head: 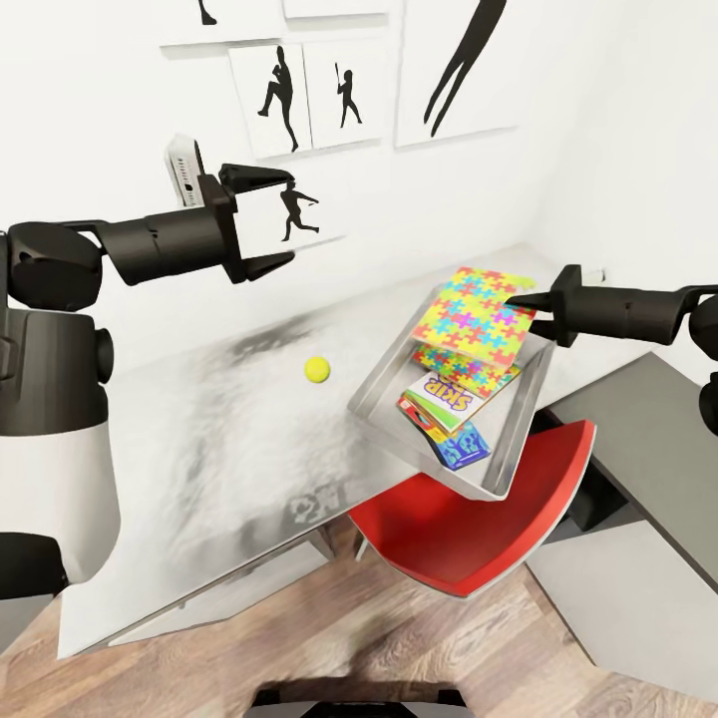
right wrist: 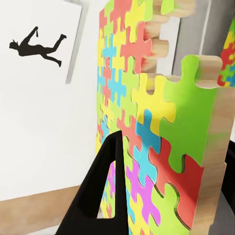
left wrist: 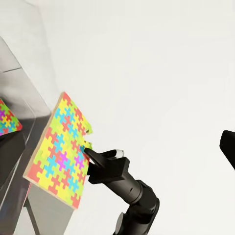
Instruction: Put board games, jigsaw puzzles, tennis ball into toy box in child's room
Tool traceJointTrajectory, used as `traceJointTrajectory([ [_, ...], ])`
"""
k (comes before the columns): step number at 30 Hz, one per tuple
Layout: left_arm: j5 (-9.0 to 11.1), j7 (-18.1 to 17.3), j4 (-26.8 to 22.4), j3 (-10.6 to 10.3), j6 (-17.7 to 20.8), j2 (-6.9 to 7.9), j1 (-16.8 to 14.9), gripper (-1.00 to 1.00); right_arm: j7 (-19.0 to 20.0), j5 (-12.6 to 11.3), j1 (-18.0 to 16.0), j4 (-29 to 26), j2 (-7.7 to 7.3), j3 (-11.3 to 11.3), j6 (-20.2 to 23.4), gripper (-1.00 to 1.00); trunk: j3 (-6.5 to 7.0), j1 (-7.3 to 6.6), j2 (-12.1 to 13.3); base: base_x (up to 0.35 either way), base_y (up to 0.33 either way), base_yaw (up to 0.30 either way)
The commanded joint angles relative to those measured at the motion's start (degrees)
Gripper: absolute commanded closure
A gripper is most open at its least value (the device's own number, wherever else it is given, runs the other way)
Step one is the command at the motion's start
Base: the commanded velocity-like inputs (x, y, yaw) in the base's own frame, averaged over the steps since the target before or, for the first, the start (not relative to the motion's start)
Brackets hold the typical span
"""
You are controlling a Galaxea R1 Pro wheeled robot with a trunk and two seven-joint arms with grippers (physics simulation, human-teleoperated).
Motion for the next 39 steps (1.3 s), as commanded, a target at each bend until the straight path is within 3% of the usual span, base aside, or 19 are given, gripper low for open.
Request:
traceJointTrajectory([
  [1, 0.5, 0.52, -0.01, 0.0, -0.04, 0.02, -0.07, -1.0, -0.47, -0.41, -0.08, -0.01, -0.03, 0.02, 0.1, 1.0, -0.09, 0.03, -0.1, 0.0, 0.002, 0.0],
  [6, 0.5, 0.51, 0.01, 0.0, -0.01, 0.13, 0.09, -1.0, -0.68, 0.82, 0.01, 0.03, 0.14, -0.42, -0.15, 1.0, -0.09, 0.03, -0.1, 0.0, 0.0, 0.0],
  [16, 0.5, 0.51, 0.01, 0.0, 0.01, 0.2, 0.45, -1.0, -0.69, 6.22, 0.72, 0.06, 0.88, -0.46, -0.29, 1.0, -0.09, 0.03, -0.1, 0.0, 0.0, 0.0],
  [26, 0.5, 0.49, 0.02, 0.0, 0.01, 0.21, 0.6, -1.0, -0.43, 7.68, 2.1, 0.09, 1.62, -0.27, -0.3, 1.0, -0.09, 0.03, -0.1, 0.0, 0.0, 0.0],
  [33, 0.5, 0.47, 0.02, 0.0, 0.01, 0.21, 0.69, -1.0, -0.41, 8.31, 3.17, 0.21, 3.83, -0.09, -0.25, 1.0, -0.09, 0.03, -0.1, 0.0, 0.0, 0.0],
  [39, 0.5, 0.49, 0.02, 0.0, 0.01, 0.21, 0.71, -1.0, -0.41, 9.35, 3.58, 0.28, 4.75, -0.03, -0.2, 1.0, -0.09, 0.03, -0.1, 0.0, 0.0, 0.0],
])
